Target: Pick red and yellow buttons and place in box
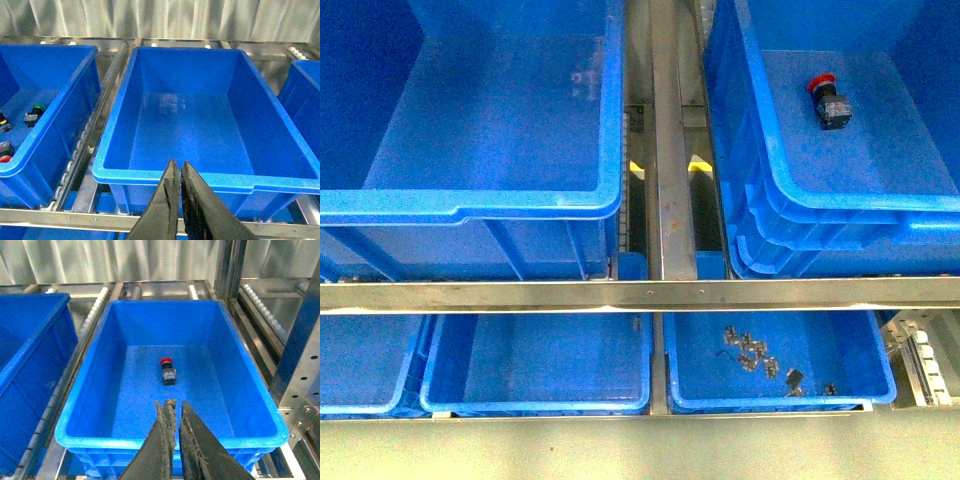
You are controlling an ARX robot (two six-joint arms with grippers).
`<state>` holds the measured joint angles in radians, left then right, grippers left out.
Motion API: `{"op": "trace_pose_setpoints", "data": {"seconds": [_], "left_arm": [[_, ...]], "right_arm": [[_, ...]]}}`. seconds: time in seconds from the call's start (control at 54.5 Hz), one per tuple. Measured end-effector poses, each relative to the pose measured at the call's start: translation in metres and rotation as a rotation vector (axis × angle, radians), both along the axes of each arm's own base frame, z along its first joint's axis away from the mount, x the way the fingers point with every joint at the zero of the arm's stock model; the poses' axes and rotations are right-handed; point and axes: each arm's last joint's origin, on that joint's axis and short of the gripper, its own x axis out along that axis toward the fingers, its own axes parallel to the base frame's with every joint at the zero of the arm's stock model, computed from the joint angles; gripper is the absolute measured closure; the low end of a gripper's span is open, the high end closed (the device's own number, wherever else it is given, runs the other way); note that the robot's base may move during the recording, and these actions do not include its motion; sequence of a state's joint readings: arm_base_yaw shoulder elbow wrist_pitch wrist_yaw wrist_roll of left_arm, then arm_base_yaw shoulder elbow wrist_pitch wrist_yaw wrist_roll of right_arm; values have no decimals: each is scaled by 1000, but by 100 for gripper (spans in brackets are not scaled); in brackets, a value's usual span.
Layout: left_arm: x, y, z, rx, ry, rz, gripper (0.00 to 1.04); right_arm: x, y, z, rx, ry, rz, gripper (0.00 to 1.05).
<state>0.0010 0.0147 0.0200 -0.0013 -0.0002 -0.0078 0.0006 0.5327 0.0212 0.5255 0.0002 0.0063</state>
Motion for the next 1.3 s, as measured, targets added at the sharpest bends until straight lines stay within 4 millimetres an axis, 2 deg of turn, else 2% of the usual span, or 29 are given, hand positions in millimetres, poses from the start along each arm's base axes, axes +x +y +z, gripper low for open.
{"op": "trace_pose_setpoints", "data": {"seconds": [0.844, 0.954, 1.302], "left_arm": [[0, 0, 0, 0, 0, 0, 102], [0, 0, 0, 0, 0, 0, 102], [0, 0, 0, 0, 0, 0, 102]], "right_arm": [[-25, 0, 2, 0, -8, 0, 101], [-34, 0, -2, 0, 12, 0, 101], [-36, 0, -1, 0, -5, 0, 101]]}}
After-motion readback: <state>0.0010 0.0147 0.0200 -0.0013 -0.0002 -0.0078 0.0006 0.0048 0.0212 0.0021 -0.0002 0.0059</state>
